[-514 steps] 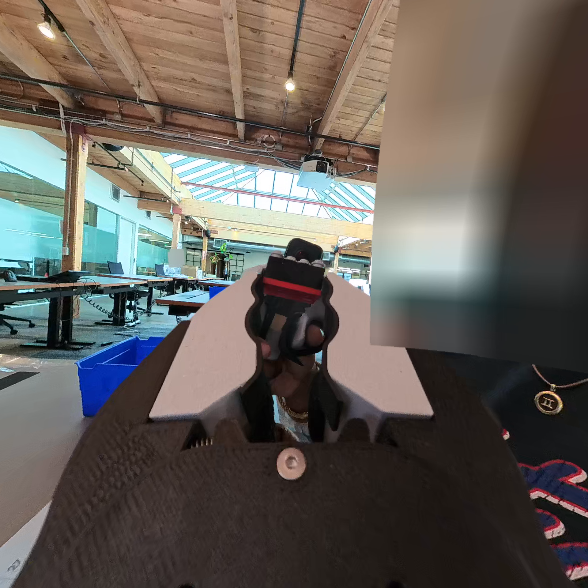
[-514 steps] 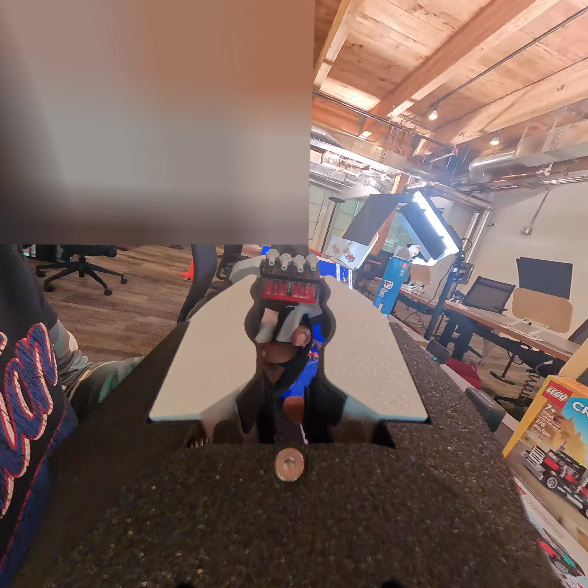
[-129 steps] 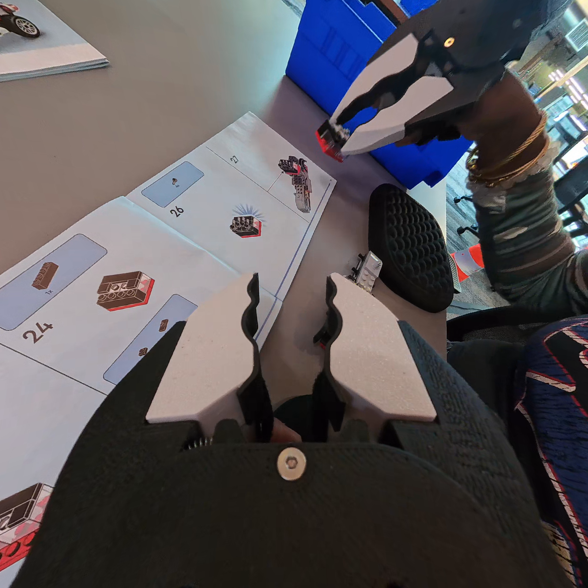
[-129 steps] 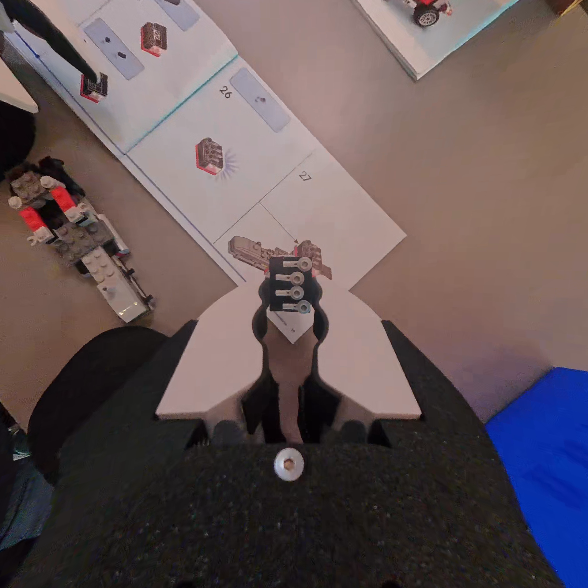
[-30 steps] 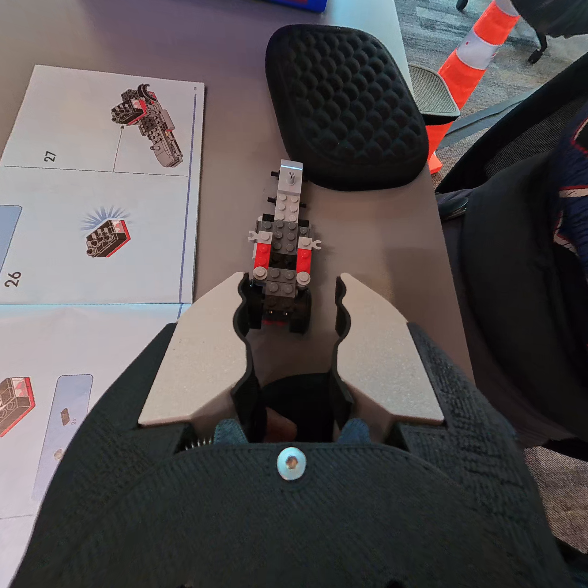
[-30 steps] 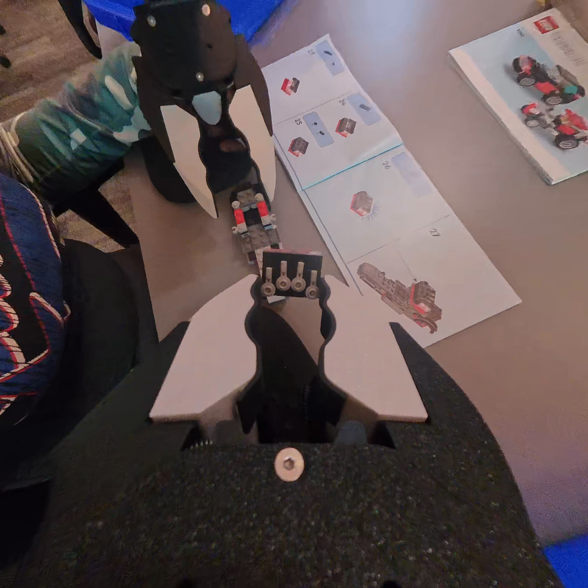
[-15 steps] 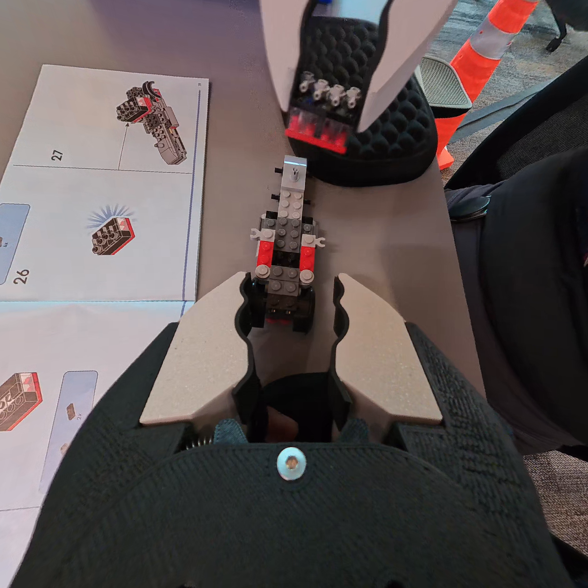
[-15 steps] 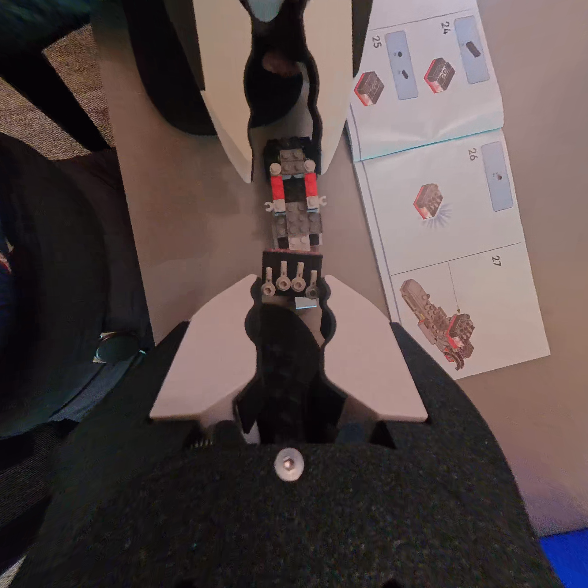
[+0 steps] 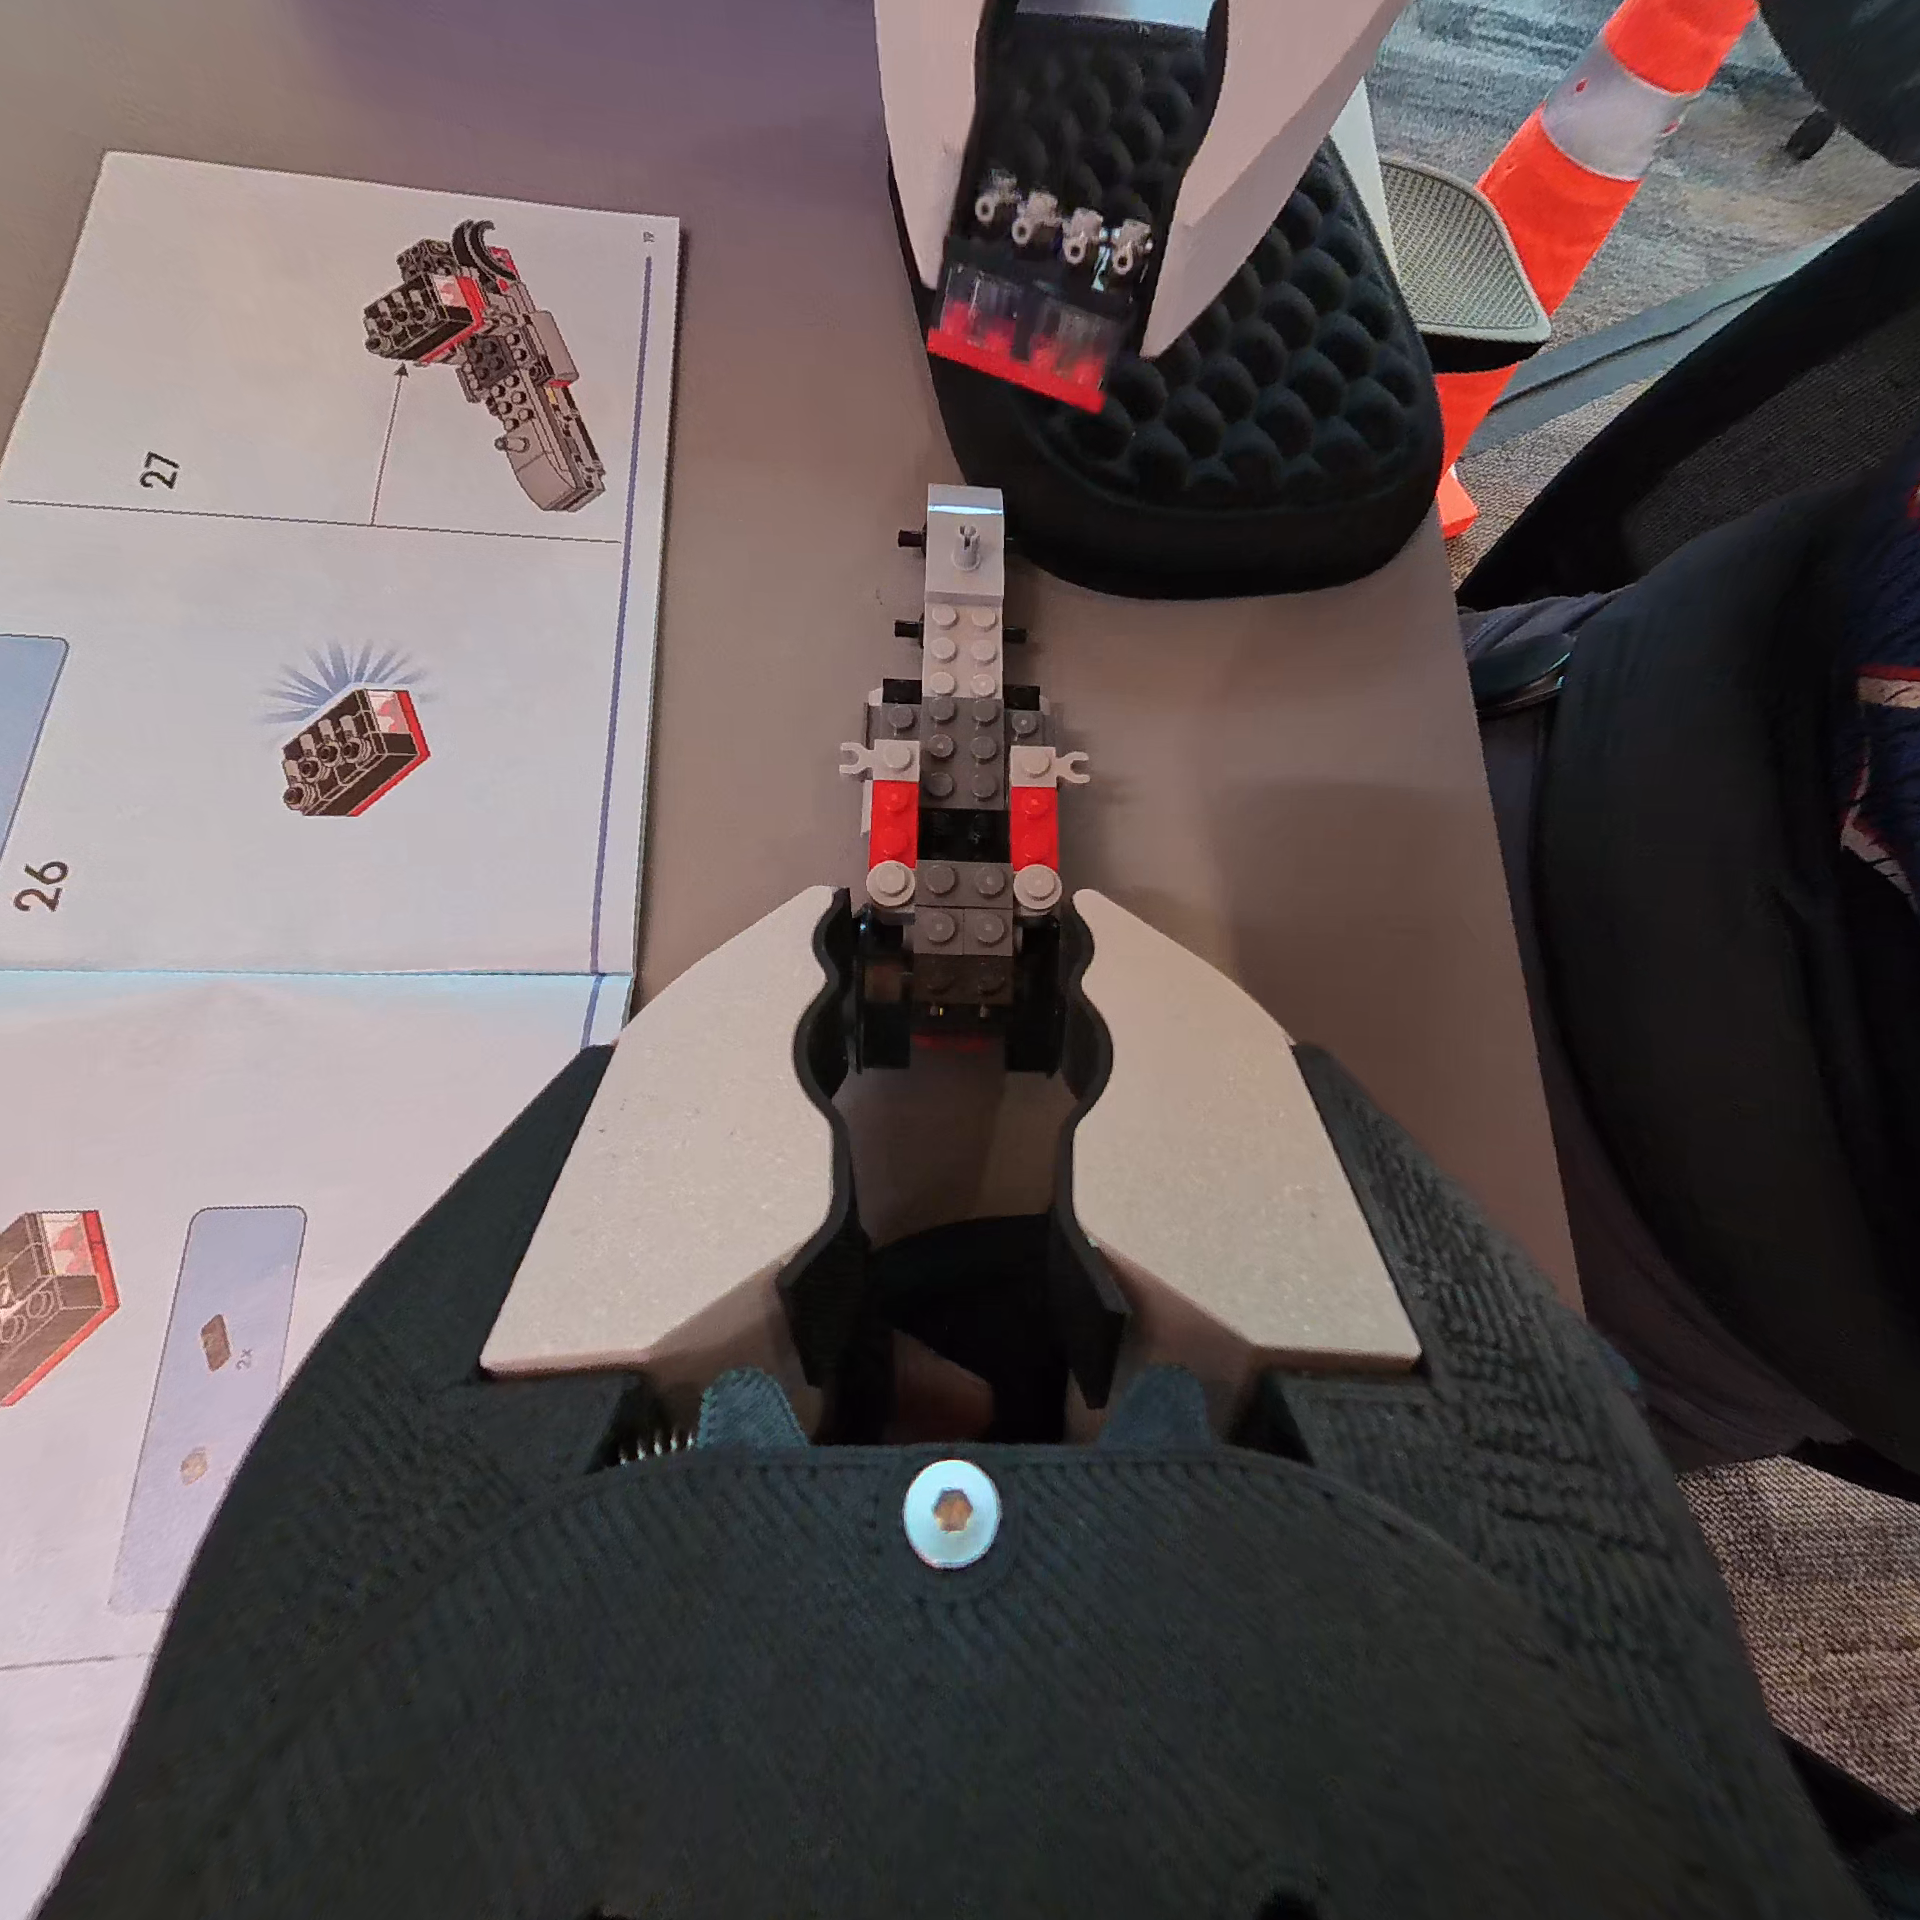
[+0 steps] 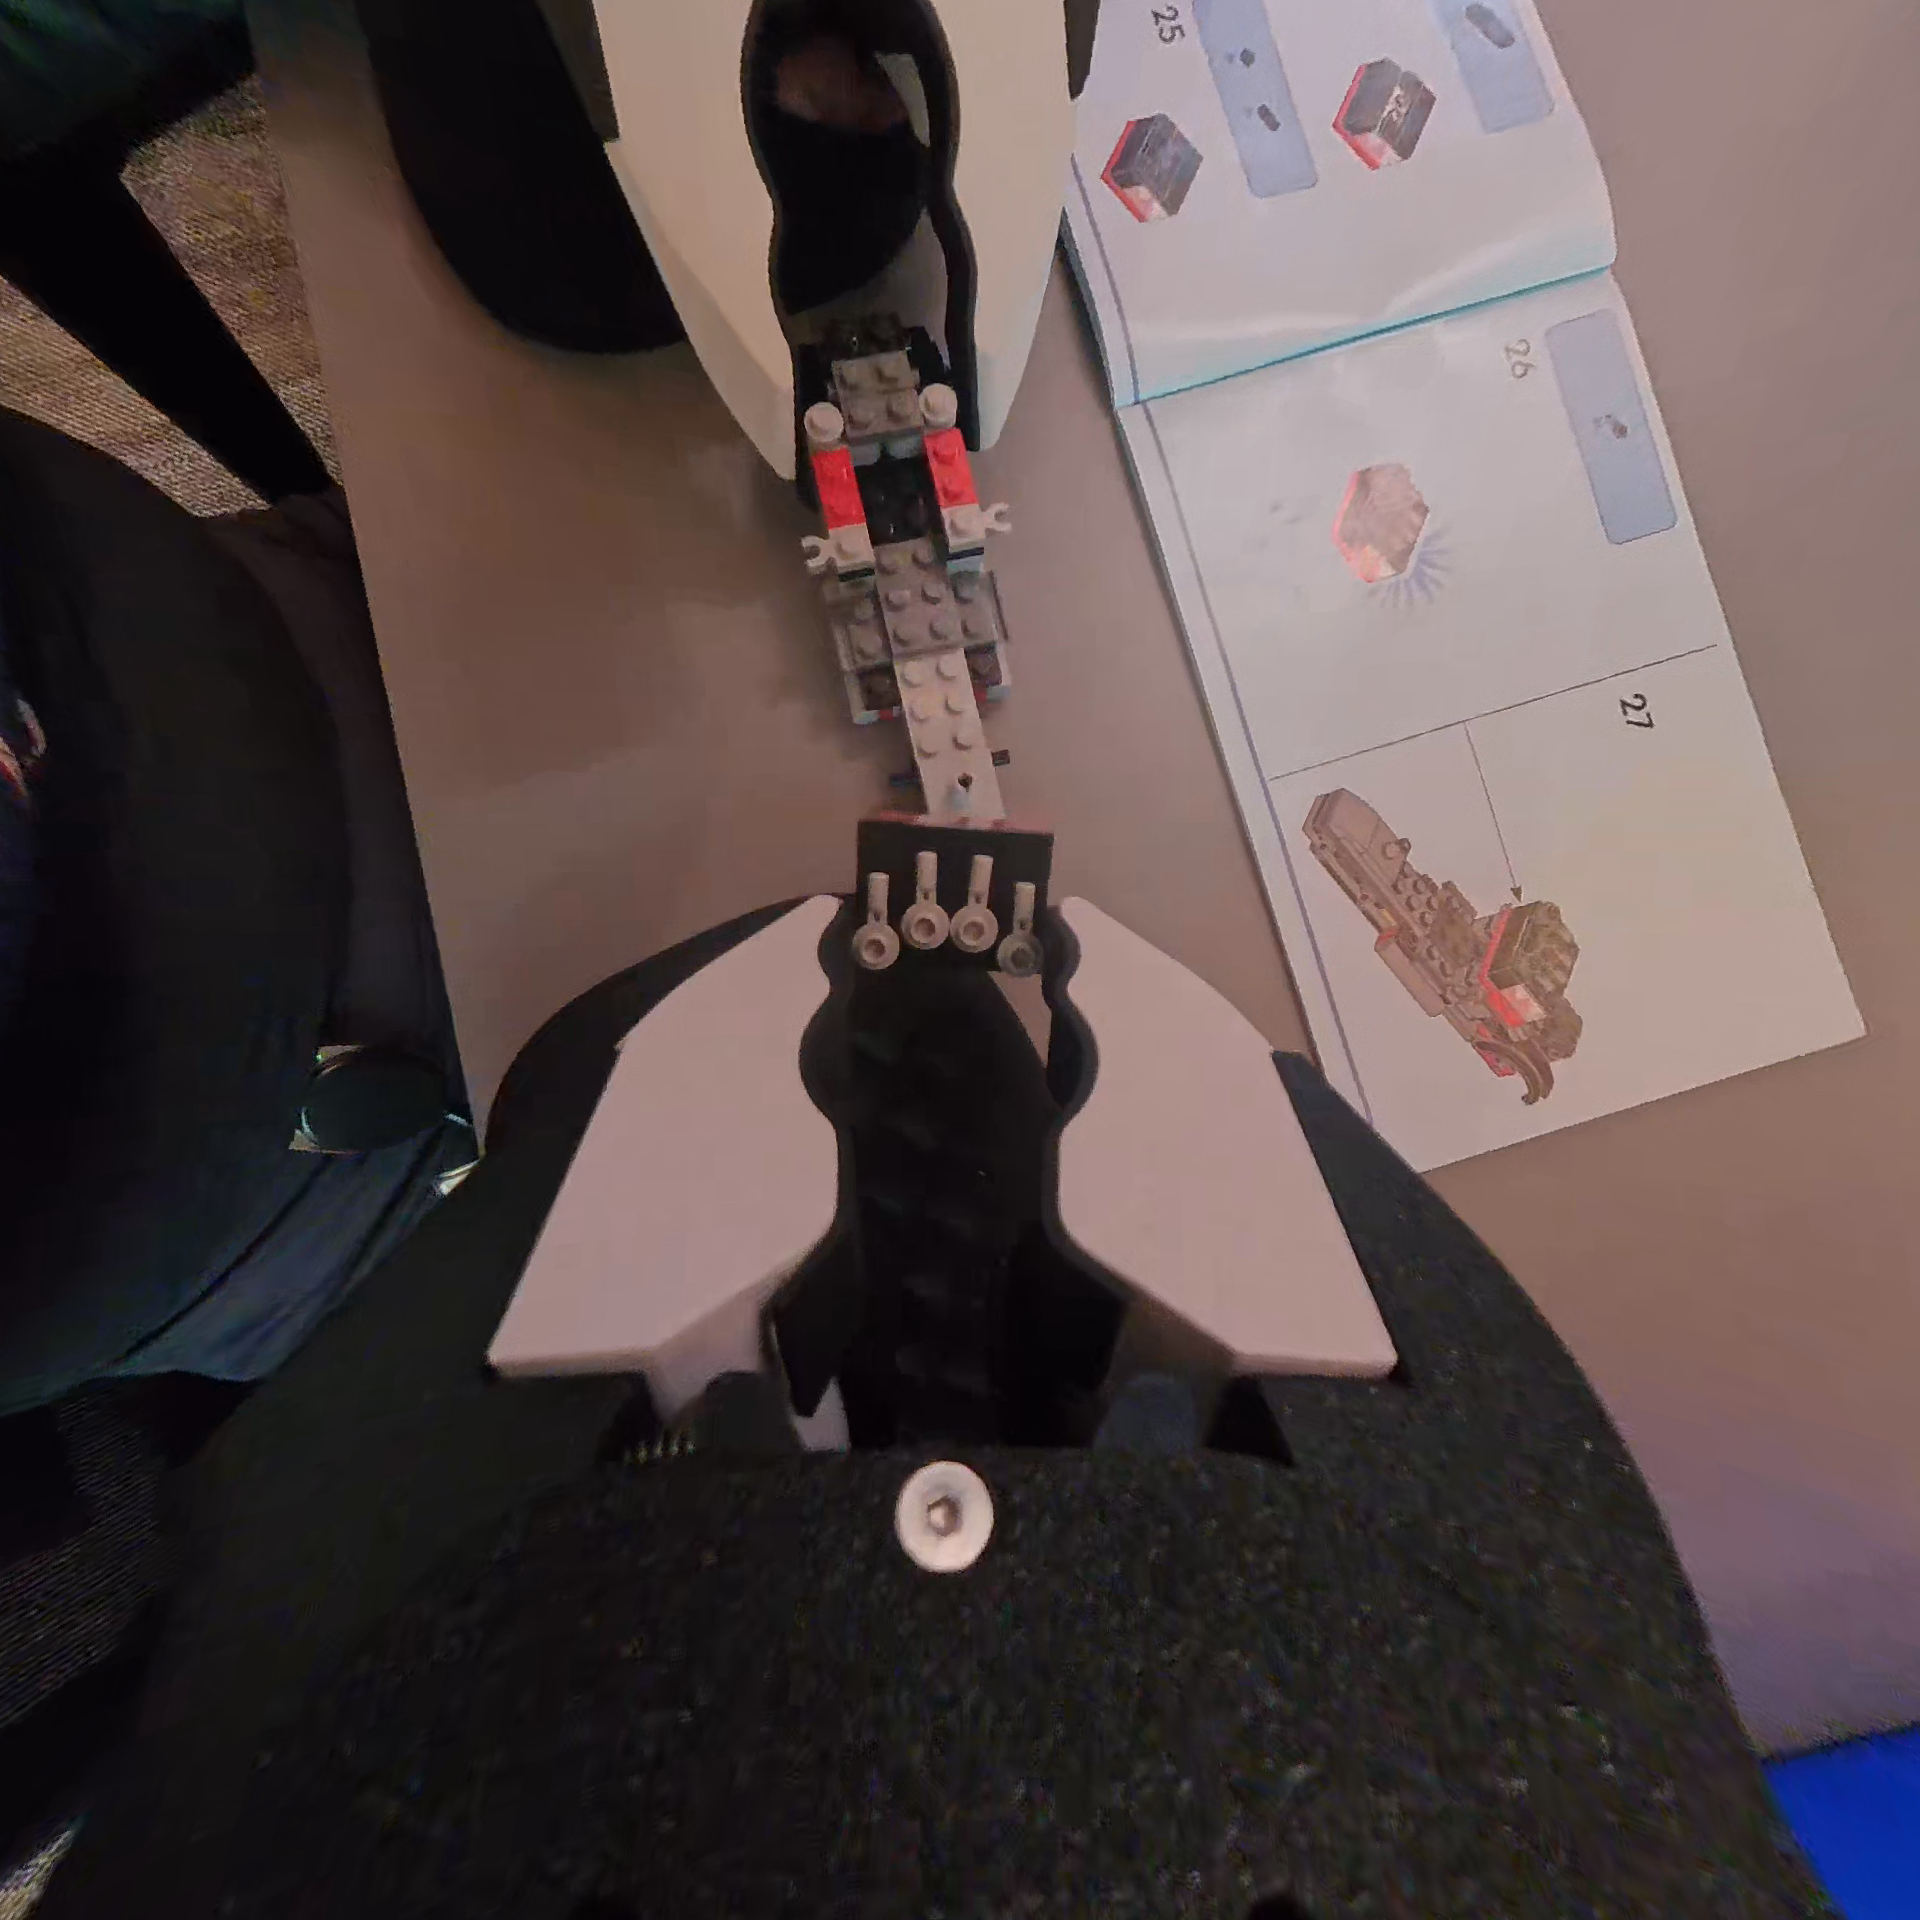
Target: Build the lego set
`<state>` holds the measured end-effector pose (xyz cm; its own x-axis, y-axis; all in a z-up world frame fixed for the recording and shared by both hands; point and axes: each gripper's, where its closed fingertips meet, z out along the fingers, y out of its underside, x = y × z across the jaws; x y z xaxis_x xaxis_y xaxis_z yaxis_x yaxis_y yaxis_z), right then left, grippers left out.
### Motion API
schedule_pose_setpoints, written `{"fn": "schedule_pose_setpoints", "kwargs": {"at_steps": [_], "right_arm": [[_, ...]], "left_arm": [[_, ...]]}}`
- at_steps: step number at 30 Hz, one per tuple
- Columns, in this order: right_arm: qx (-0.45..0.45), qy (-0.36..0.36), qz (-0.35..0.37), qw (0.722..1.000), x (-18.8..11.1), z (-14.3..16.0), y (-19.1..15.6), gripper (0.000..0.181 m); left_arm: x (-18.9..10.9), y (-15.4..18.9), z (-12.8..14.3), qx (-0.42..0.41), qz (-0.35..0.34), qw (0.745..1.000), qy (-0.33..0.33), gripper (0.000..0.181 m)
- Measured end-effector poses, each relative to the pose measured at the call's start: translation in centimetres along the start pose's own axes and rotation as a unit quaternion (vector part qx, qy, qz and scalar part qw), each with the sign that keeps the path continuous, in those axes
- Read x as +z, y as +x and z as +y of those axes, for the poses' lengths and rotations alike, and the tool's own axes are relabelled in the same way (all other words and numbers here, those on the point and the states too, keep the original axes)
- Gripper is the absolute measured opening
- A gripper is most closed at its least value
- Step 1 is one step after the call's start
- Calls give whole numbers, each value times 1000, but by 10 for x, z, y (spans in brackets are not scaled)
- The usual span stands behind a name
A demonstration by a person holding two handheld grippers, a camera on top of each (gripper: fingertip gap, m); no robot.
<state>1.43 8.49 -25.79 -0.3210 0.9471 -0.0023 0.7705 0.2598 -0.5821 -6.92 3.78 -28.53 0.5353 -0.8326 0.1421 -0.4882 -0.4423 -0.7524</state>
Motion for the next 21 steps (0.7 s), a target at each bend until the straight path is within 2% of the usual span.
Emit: {"fn": "schedule_pose_setpoints", "kwargs": {"at_steps": [5,10,14,18,21], "right_arm": [[-3,-15,12,1000,1,9,6,35],[2,4,6,1000,1,5,7,35],[8,34,-7,999,3,-6,4,35],[-23,31,-19,999,13,-22,-1,35],[-61,16,-28,998,19,-34,-5,35]], "left_arm": [[-1,-11,-1,-30,-25,999,3,38],[-1,-11,-1,-39,-23,999,4,38],[-2,-4,-2,-22,1,1000,11,56],[-7,-2,-7,-15,5,999,35,57],[-4,-4,-3,-14,-8,1000,17,56]]}}
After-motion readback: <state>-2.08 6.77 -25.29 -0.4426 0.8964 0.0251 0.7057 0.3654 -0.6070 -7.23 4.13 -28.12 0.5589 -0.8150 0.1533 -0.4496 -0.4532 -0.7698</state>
